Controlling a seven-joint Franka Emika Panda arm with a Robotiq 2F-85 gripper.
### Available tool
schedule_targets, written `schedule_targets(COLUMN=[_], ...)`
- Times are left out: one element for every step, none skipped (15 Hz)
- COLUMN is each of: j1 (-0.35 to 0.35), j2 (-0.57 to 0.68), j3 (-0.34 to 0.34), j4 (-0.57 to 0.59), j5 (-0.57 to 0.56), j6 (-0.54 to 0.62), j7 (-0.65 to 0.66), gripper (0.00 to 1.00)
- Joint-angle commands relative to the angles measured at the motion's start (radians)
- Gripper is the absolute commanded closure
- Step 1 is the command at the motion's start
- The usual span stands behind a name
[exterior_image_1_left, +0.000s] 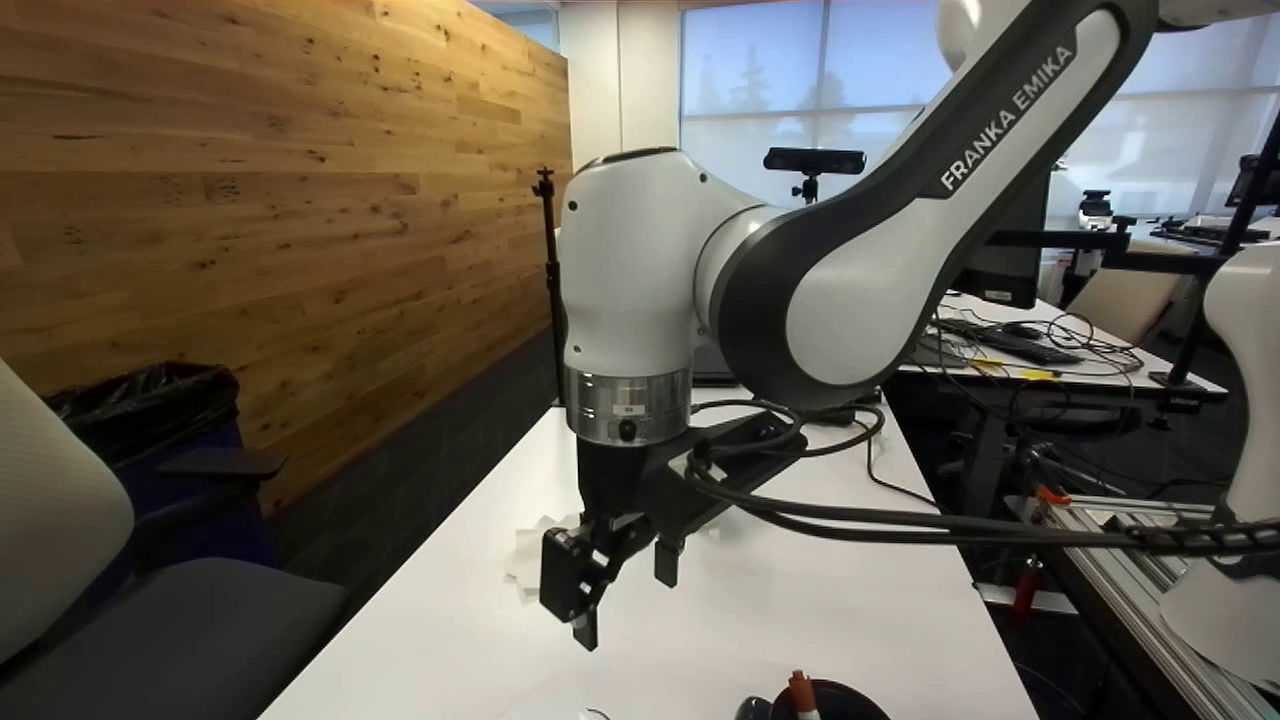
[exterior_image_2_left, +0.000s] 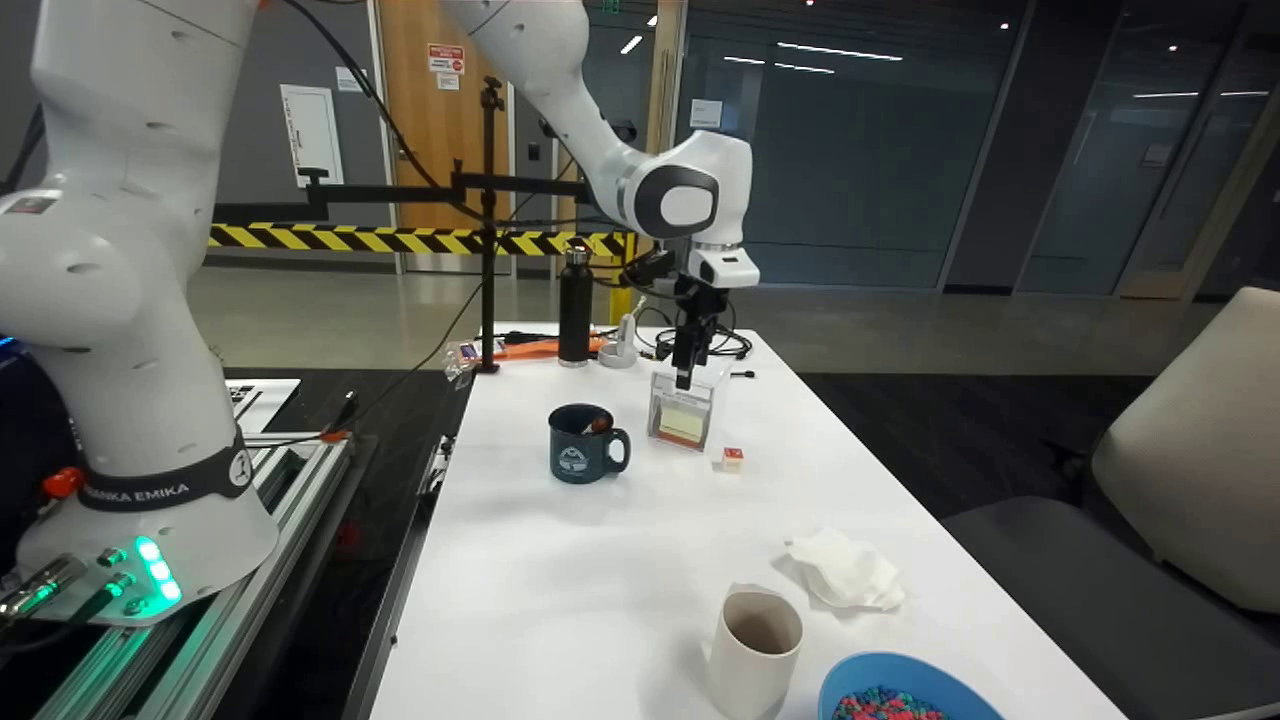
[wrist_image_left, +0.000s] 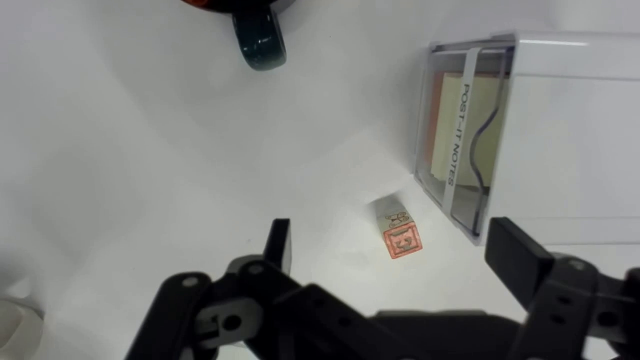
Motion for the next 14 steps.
schedule_targets(j1=[-0.02, -0.021, -0.026, -0.026, -0.028, -0.031, -0.031, -0.033, -0.034, -0.037, -0.041, -0.043, -0.045, -0.046], j2=[-0.051, -0.056, -0.061, -0.065, -0.07, -0.075, -0.08, -0.085, -0.089, -0.094, -0.1, -0.106, -0.113, -0.117], j3=[0.021, 0.023, 0.029, 0.028, 0.03, 0.033, 0.033, 0.034, 0.036, 0.039, 0.045, 0.045, 0.047, 0.047], j4=[-0.026, -0.027, -0.026, -0.027, -0.028, -0.028, -0.028, -0.029, -0.03, -0.031, -0.033, -0.034, -0.038, -0.039], j5=[0.018, 0.015, 0.022, 0.014, 0.014, 0.017, 0.015, 0.014, 0.016, 0.019, 0.027, 0.023, 0.02, 0.018], j6=[-0.029, -0.035, -0.044, -0.048, -0.055, -0.064, -0.071, -0.075, -0.081, -0.088, -0.095, -0.101, -0.106, -0.112], j7=[-0.043, -0.053, -0.073, -0.077, -0.091, -0.107, -0.115, -0.127, -0.143, -0.161, -0.189, -0.205, -0.225, -0.24], gripper=[0.0, 0.0, 0.0, 0.0, 0.0, 0.0, 0.0, 0.0, 0.0, 0.0, 0.0, 0.0, 0.0, 0.0])
